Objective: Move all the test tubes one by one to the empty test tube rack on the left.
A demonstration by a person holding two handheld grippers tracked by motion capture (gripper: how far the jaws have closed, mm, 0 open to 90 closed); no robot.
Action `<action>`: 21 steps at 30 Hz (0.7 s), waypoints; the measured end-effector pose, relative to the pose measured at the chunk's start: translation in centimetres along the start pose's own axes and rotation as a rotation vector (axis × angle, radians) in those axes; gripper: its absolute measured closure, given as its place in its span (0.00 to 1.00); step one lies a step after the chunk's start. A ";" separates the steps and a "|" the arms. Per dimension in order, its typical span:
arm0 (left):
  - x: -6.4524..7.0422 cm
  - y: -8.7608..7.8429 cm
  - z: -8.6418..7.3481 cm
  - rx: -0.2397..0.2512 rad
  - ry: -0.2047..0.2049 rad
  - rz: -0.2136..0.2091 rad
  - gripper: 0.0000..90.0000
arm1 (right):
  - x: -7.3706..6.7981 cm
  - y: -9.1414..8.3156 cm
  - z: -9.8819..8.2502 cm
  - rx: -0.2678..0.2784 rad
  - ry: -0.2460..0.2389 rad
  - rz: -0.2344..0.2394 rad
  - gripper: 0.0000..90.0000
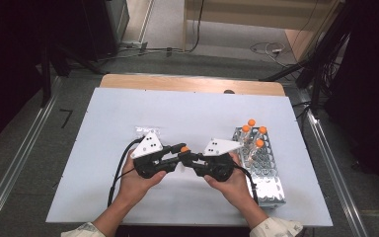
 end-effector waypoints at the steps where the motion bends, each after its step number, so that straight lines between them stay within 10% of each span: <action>1: 0.0 0.0 0.0 -0.001 0.000 -0.001 0.78 | 0.0 0.0 0.0 0.001 0.000 0.000 0.81; 9: -0.1 -0.1 0.2 -0.002 0.005 0.007 0.78 | 0.0 -0.1 0.0 0.009 0.007 -0.009 0.80; 21: -0.9 -0.5 0.7 0.011 -0.005 0.029 0.78 | 0.0 -0.7 0.2 0.038 0.045 -0.023 0.47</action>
Point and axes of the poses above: each handheld gripper's, and its own axes: y roughly forward along the jaws, z roughly out of its top, x roughly to its right, the point moved 4 cm from there along y, roughly forward along the jaws, and after that the axes turned 2 degrees about z, right-handed, at the moved point
